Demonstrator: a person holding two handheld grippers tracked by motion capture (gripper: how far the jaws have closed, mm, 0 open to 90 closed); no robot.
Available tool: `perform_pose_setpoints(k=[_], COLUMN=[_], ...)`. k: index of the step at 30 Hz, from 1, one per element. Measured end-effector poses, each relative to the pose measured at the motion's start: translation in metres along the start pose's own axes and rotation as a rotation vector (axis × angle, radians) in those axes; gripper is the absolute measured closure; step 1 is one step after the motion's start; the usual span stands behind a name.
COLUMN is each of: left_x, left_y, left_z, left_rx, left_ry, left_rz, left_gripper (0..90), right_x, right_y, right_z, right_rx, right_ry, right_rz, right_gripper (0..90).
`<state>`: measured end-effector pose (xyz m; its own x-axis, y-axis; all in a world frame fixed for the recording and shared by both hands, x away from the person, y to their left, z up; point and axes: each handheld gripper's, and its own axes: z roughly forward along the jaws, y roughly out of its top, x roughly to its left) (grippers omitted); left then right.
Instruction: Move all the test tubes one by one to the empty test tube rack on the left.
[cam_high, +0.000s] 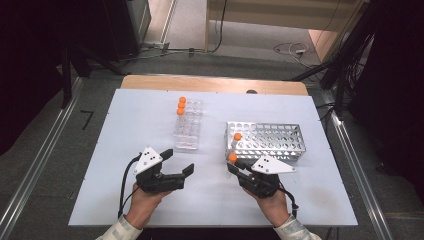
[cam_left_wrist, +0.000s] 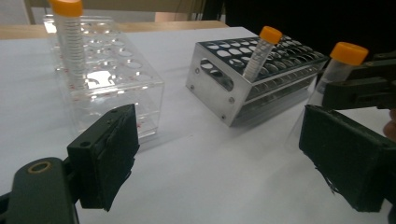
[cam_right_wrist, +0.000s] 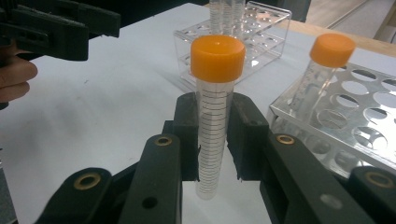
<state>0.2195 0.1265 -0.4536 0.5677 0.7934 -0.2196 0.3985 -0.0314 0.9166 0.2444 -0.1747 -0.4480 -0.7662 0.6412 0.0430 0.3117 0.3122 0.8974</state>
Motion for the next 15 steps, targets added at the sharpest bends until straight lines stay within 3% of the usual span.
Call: perform_pose_setpoints(k=[15], left_x=[-0.014], left_y=[0.002], left_z=[0.002], left_rx=[-0.001], left_ry=[-0.054], left_rz=[0.016], left_gripper=[13.2], right_x=[0.014], right_y=[0.003], right_z=[0.014], right_rx=[0.008], right_ry=[0.044], right_rz=[-0.026], right_gripper=[72.4])
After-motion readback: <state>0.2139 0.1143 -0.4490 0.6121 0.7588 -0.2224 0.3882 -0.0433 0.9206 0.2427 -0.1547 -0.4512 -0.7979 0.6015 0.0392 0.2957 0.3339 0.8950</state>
